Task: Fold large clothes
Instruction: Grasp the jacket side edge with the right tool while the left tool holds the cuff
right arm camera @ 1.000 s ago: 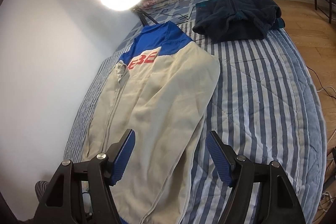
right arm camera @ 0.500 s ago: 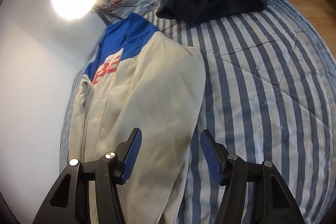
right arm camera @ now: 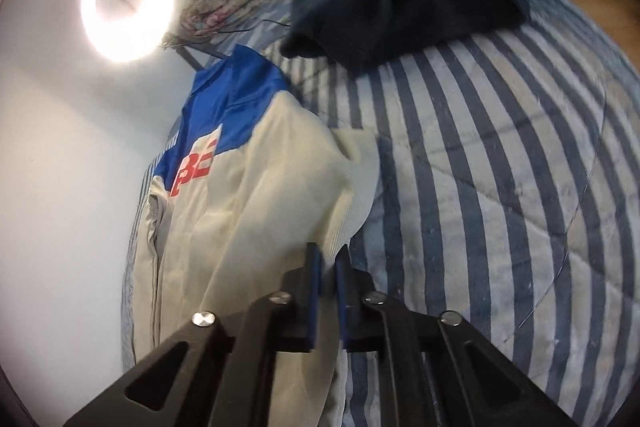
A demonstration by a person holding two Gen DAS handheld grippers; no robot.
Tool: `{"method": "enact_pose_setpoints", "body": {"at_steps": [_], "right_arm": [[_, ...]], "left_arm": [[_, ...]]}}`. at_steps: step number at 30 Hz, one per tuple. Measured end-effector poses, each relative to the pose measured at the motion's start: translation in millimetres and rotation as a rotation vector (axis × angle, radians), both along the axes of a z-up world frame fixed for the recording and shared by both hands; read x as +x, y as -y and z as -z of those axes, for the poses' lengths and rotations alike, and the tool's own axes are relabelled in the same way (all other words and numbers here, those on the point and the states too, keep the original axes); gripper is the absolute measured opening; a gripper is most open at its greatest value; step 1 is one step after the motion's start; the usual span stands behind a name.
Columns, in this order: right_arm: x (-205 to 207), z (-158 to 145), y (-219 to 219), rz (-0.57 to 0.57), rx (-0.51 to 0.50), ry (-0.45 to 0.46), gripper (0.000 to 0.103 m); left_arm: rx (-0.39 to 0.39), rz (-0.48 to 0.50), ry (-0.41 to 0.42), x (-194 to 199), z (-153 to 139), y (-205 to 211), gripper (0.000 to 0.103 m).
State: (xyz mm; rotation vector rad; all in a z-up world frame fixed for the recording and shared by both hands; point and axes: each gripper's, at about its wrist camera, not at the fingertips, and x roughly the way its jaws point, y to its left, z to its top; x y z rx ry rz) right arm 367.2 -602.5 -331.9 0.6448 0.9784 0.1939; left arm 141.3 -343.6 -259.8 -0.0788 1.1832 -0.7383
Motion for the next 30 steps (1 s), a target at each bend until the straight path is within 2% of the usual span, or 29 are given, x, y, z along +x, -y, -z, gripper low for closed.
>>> {"method": "enact_pose_setpoints", "body": {"at_steps": [3,5,7,9,12,13,14,15,16,19,23,26,28,30], "right_arm": [[3,-20,-9,-0.037,-0.09,0.036,0.001],[7,-32,-14,-0.053,-0.155,0.053,0.0],[12,-42,-16,-0.063,-0.201,0.07,0.0],[18,-46,-17,-0.069,-0.242,0.075,0.0],[26,-34,-17,-0.061,-0.313,0.034,0.0],[28,-28,-18,-0.065,-0.32,0.014,0.005],[27,-23,-16,-0.072,-0.305,0.001,0.007],[24,-20,-12,-0.063,-0.295,-0.007,0.014],[18,-20,-7,-0.05,-0.28,0.0,0.025],[-7,-28,8,-0.028,-0.247,0.028,0.027],[-55,-47,20,-0.045,-0.155,0.072,0.029],[-105,-59,16,-0.102,-0.092,0.121,0.041],[-136,-57,6,-0.133,-0.052,0.121,0.053],[-171,-46,-9,-0.172,-0.009,0.11,0.054]], "left_arm": [[-0.081,-0.01,-0.037,4,-9,2,0.0],[-0.108,0.005,-0.046,4,-12,11,0.0],[-0.098,0.039,-0.02,0,-14,27,0.0],[-0.057,0.07,0.011,-3,-6,44,0.0],[-0.025,0.098,-0.04,-3,14,53,0.0],[-0.044,0.088,-0.065,-2,16,50,0.001],[-0.073,0.081,-0.078,-3,13,43,0.003],[-0.086,0.075,-0.075,-3,10,37,0.009],[-0.094,0.065,-0.056,-6,3,28,0.013],[-0.091,0.047,0.0,-14,-12,2,0.013],[-0.052,0.003,0.042,-21,-16,-38,0.013],[-0.028,-0.053,0.021,-18,-5,-62,0.013],[-0.02,-0.086,0.015,-17,2,-72,0.013],[-0.012,-0.105,0.021,-16,8,-74,0.013]]}}
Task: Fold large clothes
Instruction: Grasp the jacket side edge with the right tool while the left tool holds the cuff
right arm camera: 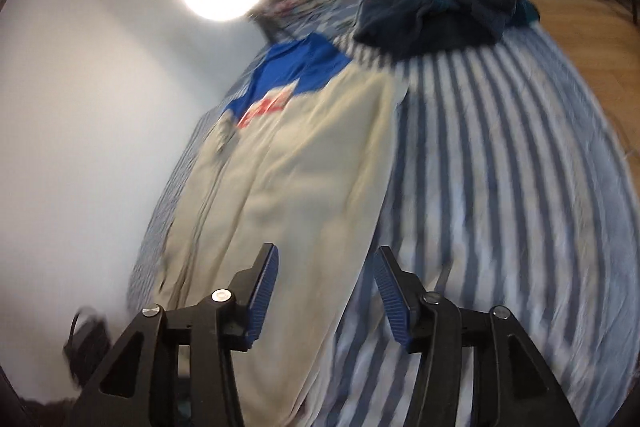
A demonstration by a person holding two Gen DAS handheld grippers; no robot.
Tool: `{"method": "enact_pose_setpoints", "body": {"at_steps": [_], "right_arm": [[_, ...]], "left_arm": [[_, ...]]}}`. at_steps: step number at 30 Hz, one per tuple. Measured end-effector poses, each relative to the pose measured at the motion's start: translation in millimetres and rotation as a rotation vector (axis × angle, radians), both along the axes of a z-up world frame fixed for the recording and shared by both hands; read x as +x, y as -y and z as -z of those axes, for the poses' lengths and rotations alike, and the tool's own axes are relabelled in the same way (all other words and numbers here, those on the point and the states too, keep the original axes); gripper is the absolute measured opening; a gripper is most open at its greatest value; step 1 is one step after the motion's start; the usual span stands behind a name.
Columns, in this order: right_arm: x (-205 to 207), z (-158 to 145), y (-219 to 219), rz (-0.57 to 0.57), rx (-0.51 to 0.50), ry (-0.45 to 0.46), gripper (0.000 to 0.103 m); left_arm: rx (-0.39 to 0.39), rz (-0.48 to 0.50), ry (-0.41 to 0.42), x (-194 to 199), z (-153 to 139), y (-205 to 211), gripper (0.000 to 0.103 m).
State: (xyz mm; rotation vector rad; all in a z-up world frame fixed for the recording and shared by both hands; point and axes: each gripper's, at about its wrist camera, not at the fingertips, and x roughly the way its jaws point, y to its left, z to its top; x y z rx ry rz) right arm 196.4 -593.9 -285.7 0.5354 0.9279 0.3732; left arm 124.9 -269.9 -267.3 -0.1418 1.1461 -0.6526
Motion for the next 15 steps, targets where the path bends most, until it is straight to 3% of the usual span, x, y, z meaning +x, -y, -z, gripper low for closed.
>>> {"method": "enact_pose_setpoints", "body": {"at_steps": [8,10,15], "right_arm": [[-70,51,-50,-0.072,0.061,-0.115,0.058],[-75,59,-60,-0.091,0.06,-0.136,0.056],[-83,65,-81,-0.123,0.038,-0.154,0.048]], "left_arm": [[0.051,0.011,0.024,-3,15,-2,0.013],[0.043,0.016,0.015,1,9,-2,0.013],[0.011,-0.023,0.084,38,-23,4,0.013]]}}
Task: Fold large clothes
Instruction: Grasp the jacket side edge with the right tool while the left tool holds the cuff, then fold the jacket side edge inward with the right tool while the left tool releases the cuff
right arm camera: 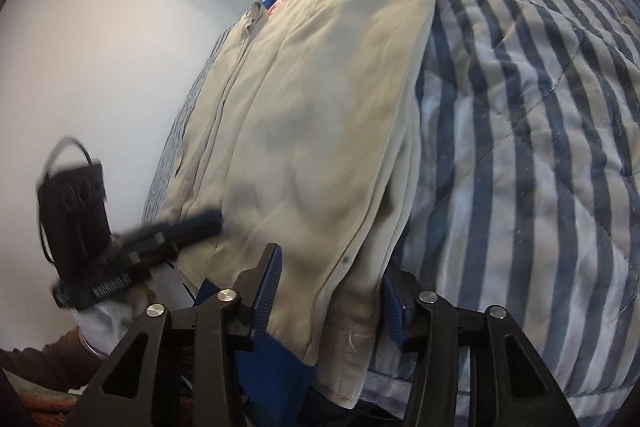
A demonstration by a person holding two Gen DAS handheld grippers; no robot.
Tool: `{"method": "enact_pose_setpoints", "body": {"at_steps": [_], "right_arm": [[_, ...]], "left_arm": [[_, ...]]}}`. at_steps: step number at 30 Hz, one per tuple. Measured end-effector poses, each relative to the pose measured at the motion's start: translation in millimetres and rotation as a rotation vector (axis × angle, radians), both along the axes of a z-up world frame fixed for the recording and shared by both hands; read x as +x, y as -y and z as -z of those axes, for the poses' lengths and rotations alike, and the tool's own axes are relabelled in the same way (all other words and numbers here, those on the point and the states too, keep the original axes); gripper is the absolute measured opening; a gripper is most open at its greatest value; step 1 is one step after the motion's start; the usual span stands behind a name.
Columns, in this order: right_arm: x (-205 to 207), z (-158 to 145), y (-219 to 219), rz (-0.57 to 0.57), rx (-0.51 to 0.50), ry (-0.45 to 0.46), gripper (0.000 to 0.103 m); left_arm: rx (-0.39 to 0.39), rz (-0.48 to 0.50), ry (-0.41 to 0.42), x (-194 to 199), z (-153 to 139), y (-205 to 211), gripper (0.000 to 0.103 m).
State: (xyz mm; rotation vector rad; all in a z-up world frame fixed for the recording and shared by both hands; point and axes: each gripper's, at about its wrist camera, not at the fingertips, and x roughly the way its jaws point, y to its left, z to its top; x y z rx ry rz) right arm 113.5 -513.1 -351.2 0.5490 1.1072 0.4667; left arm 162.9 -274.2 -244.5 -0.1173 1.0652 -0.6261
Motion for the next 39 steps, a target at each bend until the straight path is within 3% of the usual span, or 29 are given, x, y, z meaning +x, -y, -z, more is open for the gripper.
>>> {"method": "enact_pose_setpoints", "body": {"at_steps": [5,9,13,19,21,26,32,36,39], "right_arm": [[0,2,-8,0.01,-0.024,-0.013,0.035],[-2,3,-9,0.026,-0.049,-0.023,0.027],[-6,-1,-9,0.034,-0.091,-0.028,0.02],[-7,-7,-15,0.041,-0.121,-0.04,0.012],[-7,-11,-18,0.037,-0.127,-0.041,0.01],[1,-21,-28,0.027,-0.17,-0.056,0.009],[9,-44,-37,0.028,-0.16,-0.061,0.007],[20,-65,-49,0.0,-0.199,-0.061,0.006],[30,-77,-62,-0.023,-0.245,-0.064,0.006]], "left_arm": [[-0.028,-0.082,0.045,63,-19,15,0.013],[0.023,-0.101,0.088,112,-18,44,0.013],[0.065,-0.136,0.096,139,-2,63,0.013],[0.134,-0.154,0.023,173,51,82,0.014],[0.14,-0.139,0.081,170,53,84,0.014],[0.09,-0.12,0.034,163,34,71,0.014],[-0.066,-0.116,0.048,85,-14,8,0.014],[-0.095,-0.092,0.026,16,-10,-25,0.014],[-0.088,-0.047,-0.001,-21,5,-24,0.014]]}}
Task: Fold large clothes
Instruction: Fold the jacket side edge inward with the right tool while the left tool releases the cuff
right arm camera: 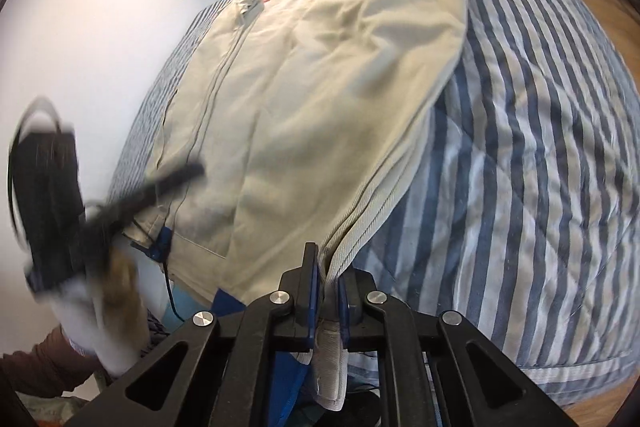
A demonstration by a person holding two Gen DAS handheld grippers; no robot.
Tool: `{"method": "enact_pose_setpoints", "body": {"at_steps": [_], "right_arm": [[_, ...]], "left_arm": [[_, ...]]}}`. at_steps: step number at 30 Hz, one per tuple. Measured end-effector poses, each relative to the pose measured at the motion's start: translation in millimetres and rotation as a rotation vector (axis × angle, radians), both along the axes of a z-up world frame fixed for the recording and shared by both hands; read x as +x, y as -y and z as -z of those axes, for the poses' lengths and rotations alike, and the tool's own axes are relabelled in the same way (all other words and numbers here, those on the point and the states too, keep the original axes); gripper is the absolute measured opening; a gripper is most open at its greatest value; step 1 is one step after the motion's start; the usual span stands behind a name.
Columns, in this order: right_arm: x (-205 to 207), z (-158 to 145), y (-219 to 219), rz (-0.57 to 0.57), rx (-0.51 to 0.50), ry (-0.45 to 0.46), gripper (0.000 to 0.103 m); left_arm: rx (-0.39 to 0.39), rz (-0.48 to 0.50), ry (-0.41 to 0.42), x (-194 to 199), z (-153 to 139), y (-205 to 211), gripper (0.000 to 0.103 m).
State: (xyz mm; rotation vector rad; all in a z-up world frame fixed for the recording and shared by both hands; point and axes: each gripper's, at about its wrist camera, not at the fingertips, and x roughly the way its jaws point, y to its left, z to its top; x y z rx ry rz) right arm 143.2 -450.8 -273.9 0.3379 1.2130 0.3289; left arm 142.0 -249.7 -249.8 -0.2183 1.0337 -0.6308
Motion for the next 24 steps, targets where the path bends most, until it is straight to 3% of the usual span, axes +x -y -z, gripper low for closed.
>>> {"method": "enact_pose_setpoints", "body": {"at_steps": [5,8,11,18,24], "right_arm": [[12,-13,-23,-0.05,-0.134,-0.033,0.006],[14,-16,-37,-0.051,-0.183,-0.034,0.005],[11,-23,-49,-0.052,-0.235,0.003,0.005],[-1,-35,-62,0.05,-0.193,0.104,0.005],[-3,-39,-92,0.056,-0.213,0.166,0.005]], "left_arm": [[0.028,0.046,-0.066,-18,41,14,0.014],[0.031,0.059,-0.053,-18,36,10,0.015],[-0.008,0.033,-0.036,-18,11,-13,0.015],[-0.007,-0.079,0.158,-18,-63,-108,0.015],[0.005,-0.246,0.23,-3,-89,-183,0.015]]}}
